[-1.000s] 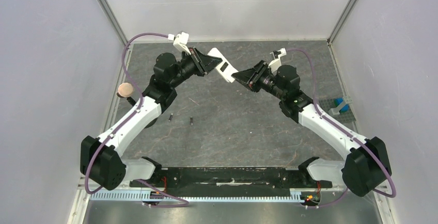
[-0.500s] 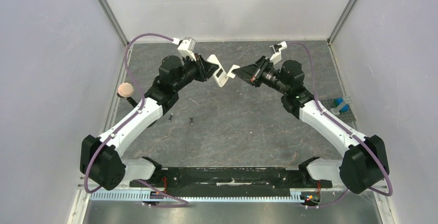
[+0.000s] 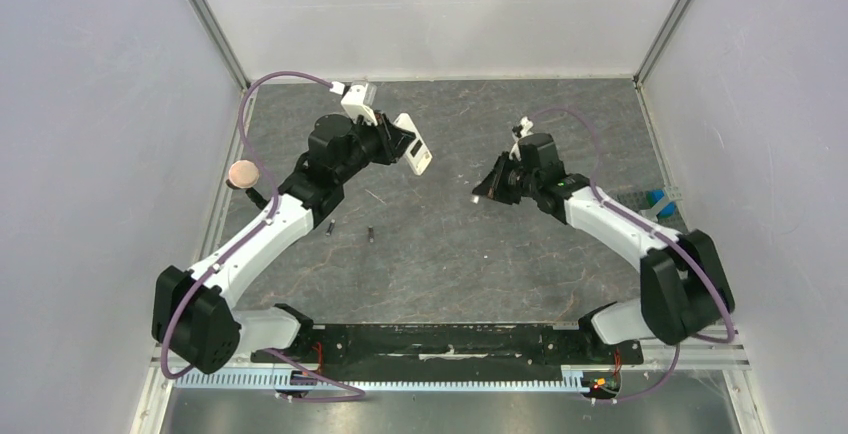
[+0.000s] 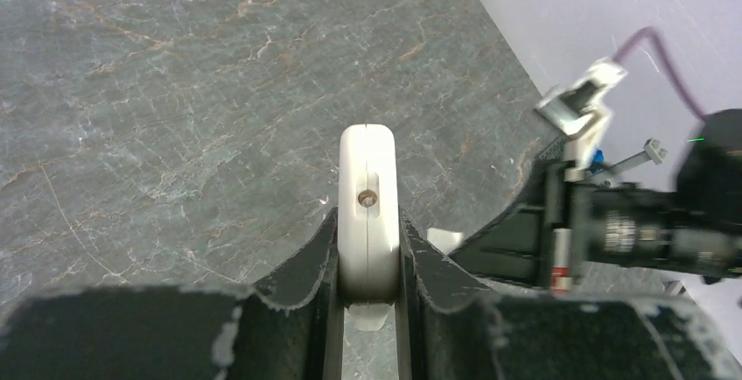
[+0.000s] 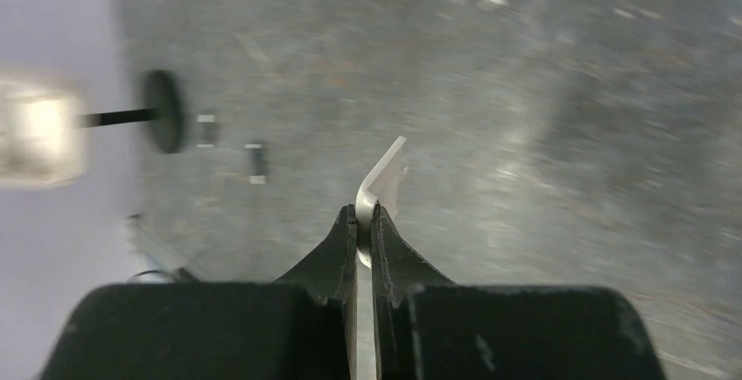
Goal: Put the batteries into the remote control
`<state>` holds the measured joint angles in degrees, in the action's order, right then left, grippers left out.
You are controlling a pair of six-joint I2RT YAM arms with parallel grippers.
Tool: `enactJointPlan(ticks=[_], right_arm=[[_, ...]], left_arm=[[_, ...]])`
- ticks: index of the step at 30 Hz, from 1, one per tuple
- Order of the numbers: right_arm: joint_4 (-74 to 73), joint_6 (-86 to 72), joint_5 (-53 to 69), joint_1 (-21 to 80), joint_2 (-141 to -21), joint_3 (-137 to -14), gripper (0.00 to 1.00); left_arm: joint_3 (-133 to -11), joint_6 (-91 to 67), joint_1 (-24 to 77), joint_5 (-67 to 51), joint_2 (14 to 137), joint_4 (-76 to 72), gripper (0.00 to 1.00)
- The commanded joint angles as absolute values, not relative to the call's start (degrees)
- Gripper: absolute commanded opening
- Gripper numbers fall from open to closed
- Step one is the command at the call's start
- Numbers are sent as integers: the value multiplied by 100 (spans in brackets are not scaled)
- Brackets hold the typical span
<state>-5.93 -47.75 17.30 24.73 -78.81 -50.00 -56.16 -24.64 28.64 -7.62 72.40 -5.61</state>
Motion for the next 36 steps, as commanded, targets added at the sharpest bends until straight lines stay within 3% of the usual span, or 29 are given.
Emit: enactJointPlan(ticks=[1,6,11,21,25,33,36], right_arm=[[-1445,-3856,626,2452,-8400,-5025,0],[-1528,-3735,180,2469,-8912,-5069,1],[-1509,-3682,123,2477,-9063,-5124,17],[-1502,-3639,-70,2444,-8767,-4915,24],[-1506,-3617,-338,2390,-8532,-4744,37],[-1526,-3653,-392,2362,-8090,-4731,48],[-1451,-3564,-105,2362,-7769,-4821,58]], left_arm=[[-5654,-2395,2876,-747,6907,-721,2],[-5678,-2540,2876,-778,6802,-729,2],[-5713,-2657,2879,-860,6764,-738,2],[-5765,-2742,2875,-886,6707,-738,2],[-5775,-2760,2879,-906,6699,-738,2],[-5774,-2826,2876,-956,6646,-703,2],[-5783,-2926,2881,-998,6600,-703,2]])
